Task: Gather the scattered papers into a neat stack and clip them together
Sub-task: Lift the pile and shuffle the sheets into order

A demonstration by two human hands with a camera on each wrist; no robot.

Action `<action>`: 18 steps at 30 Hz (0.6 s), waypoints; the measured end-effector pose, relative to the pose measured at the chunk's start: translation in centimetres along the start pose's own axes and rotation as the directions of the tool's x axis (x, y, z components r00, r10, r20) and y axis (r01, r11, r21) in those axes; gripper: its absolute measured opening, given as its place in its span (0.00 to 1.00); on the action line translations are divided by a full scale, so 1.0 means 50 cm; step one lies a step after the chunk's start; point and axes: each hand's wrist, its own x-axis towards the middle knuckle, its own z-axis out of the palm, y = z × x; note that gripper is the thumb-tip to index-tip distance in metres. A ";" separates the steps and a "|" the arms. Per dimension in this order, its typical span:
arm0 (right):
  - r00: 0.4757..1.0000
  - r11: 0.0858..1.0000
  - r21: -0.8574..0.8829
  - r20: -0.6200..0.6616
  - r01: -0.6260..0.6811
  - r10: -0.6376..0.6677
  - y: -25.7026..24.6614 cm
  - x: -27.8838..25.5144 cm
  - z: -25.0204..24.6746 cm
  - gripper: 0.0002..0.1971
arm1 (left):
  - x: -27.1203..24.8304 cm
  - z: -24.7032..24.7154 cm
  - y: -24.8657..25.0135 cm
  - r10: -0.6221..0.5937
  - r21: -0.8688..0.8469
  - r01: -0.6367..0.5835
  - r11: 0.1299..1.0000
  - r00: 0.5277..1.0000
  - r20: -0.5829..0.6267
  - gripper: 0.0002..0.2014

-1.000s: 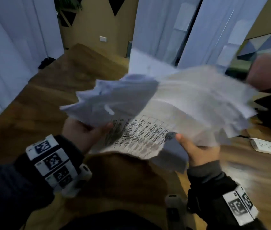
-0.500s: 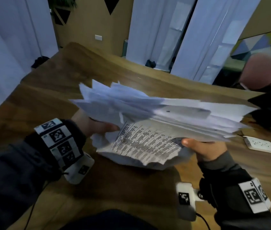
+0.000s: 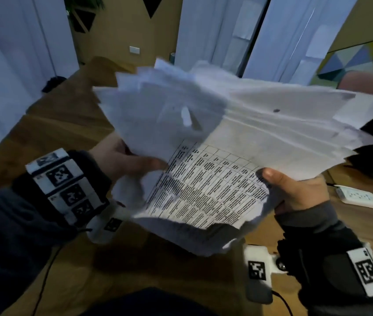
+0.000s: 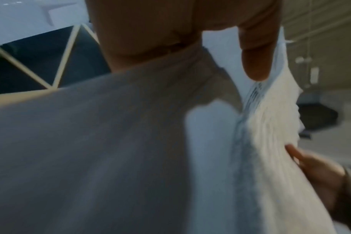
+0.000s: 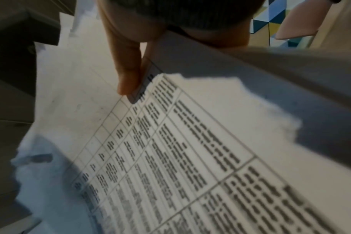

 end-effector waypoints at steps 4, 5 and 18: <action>0.989 0.998 -0.032 -0.142 -0.055 0.050 -0.004 0.000 0.007 0.45 | -0.005 -0.003 -0.018 -0.149 0.138 0.143 0.980 0.988 0.040 0.23; 0.980 0.996 -0.074 -0.195 -0.053 0.038 -0.003 -0.003 0.013 0.46 | -0.004 0.007 -0.023 -0.139 0.123 0.141 0.982 0.990 -0.023 0.16; 0.911 0.925 -0.155 -0.180 0.346 -0.371 0.041 -0.020 0.052 0.17 | -0.021 0.124 -0.059 -0.126 0.018 0.159 0.987 0.840 -0.527 0.11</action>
